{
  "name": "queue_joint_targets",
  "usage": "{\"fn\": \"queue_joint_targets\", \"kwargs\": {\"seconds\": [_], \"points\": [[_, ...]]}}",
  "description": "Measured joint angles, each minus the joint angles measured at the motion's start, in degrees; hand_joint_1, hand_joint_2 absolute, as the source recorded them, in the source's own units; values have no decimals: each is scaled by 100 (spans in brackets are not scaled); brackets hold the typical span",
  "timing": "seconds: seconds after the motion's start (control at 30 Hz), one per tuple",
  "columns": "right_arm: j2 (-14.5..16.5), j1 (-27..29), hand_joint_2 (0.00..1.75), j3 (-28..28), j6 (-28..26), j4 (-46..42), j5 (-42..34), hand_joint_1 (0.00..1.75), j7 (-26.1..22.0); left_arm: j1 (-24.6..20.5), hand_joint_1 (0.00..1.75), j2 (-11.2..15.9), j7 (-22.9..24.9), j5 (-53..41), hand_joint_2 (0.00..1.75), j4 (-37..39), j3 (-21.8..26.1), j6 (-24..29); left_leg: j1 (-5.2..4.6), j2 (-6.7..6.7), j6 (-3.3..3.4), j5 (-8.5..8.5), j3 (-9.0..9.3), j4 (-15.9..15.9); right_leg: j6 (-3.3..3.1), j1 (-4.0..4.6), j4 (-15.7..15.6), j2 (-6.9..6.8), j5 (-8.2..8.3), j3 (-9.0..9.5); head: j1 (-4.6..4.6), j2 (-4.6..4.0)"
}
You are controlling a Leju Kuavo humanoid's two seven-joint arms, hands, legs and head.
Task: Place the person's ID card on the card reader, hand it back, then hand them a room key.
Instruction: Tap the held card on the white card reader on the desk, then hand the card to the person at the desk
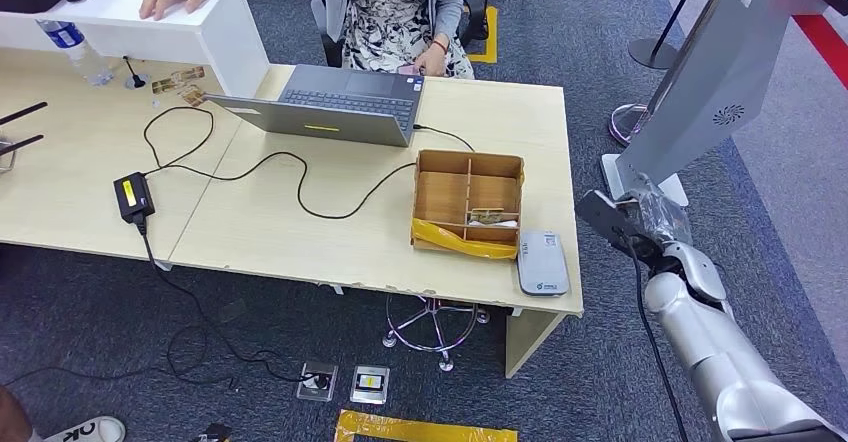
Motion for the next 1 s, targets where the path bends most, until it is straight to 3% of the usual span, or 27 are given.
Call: {"fn": "queue_joint_targets", "kwargs": {"seconds": [0.33,0.67,1.0], "points": [[344,-846,175,153,306,-110,164,175,285,-69,0,-4,-7,-211,0,-1,-2,-109,2,0,0,0,-1,-1,0,2,1,-2,0,1,0,0],[908,-919,175,187,298,-146,141,175,433,-60,0,-10,37,-220,0,-1,-2,-175,2,-1,0,0,-1,-1,0,2,1,-3,-1,0,1,0],[1216,-968,175,187,312,-144,155,175,423,-33,0,-11,72,-204,0,-2,-2,-134,2,-1,0,0,-1,-1,-1,1,1,-2,-1,0,1,0]]}}
